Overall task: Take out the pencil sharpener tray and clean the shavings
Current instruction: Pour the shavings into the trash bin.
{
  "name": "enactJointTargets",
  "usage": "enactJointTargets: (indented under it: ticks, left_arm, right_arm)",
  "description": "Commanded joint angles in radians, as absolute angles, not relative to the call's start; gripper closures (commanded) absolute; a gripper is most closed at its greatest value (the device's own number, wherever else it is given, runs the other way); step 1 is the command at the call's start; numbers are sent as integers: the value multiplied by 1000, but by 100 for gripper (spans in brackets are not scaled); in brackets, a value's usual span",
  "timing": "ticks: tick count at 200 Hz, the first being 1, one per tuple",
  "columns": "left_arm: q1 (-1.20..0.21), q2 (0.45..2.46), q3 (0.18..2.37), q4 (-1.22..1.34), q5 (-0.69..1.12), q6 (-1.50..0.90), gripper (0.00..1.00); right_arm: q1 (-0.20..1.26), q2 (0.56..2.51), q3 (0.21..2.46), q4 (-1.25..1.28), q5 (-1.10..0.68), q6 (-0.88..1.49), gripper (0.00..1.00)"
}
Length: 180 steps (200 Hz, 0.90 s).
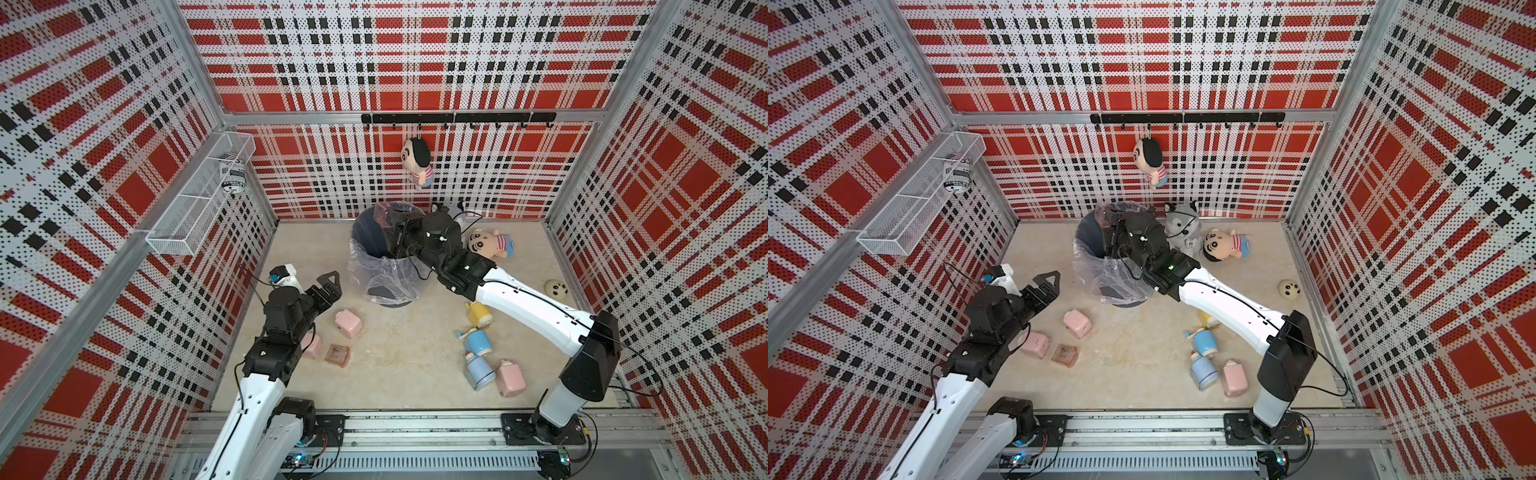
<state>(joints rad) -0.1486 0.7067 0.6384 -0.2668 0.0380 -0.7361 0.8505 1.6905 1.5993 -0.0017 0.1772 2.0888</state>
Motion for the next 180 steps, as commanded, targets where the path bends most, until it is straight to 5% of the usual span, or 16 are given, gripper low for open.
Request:
enactJointTargets:
  ticks: [1, 180]
  left_arm:
    - [-169, 700, 623, -271, 12, -739, 2]
    - [-332, 679, 641, -301, -120, -765, 2]
  right_arm:
    - [857, 1679, 1555, 21, 181, 2112, 62]
    - [873, 1655, 1508, 39, 190, 2054, 61]
